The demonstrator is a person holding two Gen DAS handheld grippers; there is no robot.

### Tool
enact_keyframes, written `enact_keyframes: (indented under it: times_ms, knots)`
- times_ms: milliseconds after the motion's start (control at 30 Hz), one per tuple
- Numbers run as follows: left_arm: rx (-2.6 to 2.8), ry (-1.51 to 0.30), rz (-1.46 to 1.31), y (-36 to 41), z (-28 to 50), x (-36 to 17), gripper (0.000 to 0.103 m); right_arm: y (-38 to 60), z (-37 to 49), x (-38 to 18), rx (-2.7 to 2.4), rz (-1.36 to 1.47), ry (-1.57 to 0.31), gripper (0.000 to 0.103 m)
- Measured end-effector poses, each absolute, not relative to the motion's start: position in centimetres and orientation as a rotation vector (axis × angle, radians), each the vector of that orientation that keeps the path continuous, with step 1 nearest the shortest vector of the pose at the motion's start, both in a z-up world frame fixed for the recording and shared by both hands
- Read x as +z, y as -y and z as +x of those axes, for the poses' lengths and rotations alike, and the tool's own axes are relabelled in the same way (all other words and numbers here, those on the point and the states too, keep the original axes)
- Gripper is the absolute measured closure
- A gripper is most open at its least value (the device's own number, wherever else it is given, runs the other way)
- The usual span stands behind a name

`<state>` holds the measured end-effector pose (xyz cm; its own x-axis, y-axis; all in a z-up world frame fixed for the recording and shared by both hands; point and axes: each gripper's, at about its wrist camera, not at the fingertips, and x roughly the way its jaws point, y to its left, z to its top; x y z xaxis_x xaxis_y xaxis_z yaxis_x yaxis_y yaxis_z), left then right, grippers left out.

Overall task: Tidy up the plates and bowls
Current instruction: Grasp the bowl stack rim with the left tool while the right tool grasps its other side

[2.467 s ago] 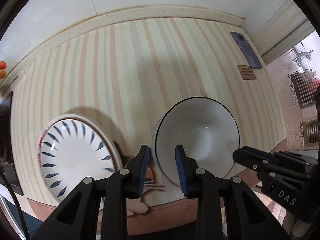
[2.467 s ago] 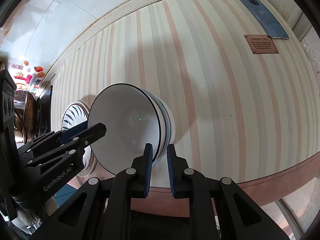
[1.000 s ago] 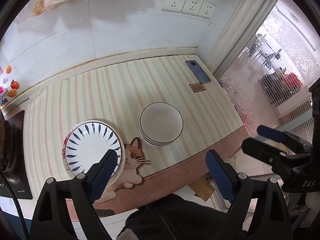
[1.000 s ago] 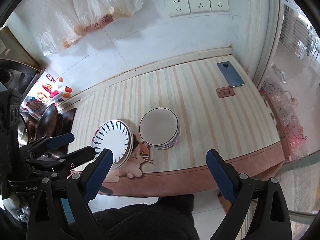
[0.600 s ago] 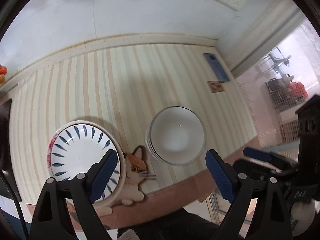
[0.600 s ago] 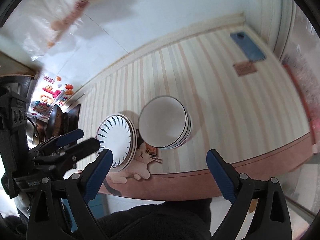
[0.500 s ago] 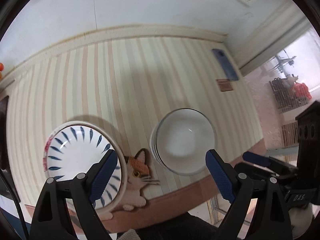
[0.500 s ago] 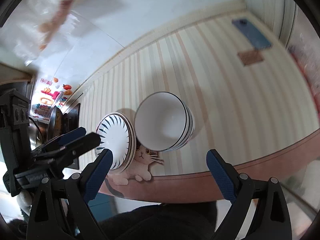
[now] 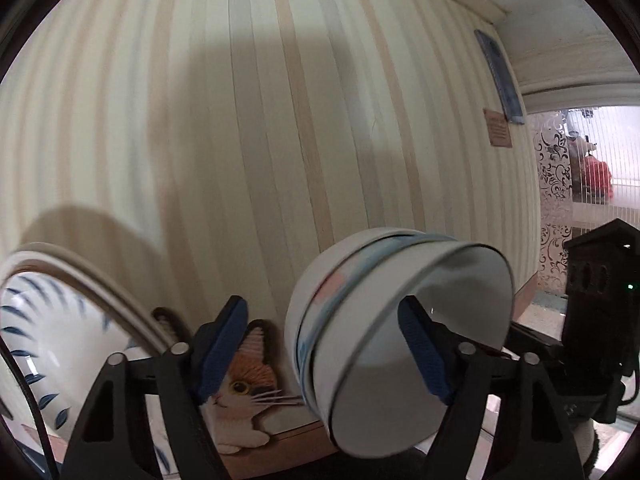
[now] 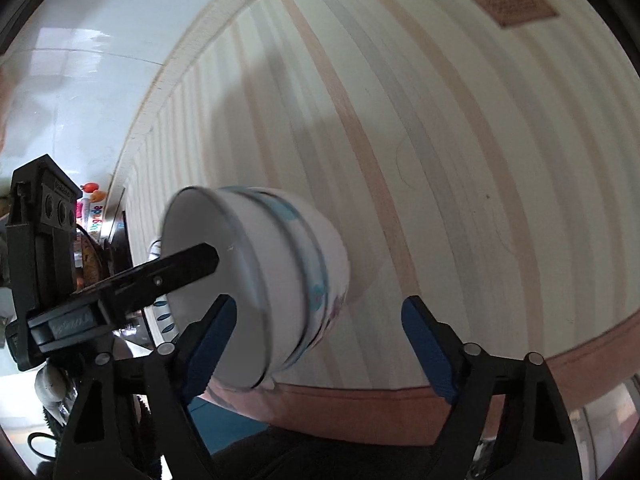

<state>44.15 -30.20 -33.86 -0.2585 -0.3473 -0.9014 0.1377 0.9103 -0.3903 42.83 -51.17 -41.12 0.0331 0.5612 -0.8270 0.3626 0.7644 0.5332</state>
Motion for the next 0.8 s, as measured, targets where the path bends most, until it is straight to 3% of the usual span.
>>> enact_keyframes:
  times_ms: [133,267,800]
  knots:
    - [-0.508,-1.798,-0.239,30.1,44.0,-34.7,0.044,50.9,43.6,-43.7,0.193,0.846,-1.615,0.038]
    - [-0.511,-1.797,-0.286,30.0,44.0,-34.7,0.045,50.3,44.1,-44.7,0.236,0.916,-1.614,0.05]
    - [-0.46,-1.733,-0.272,29.7,43.3,-34.9,0.045,48.7,44.3,-43.3,0.249,0.869,-1.582,0.051]
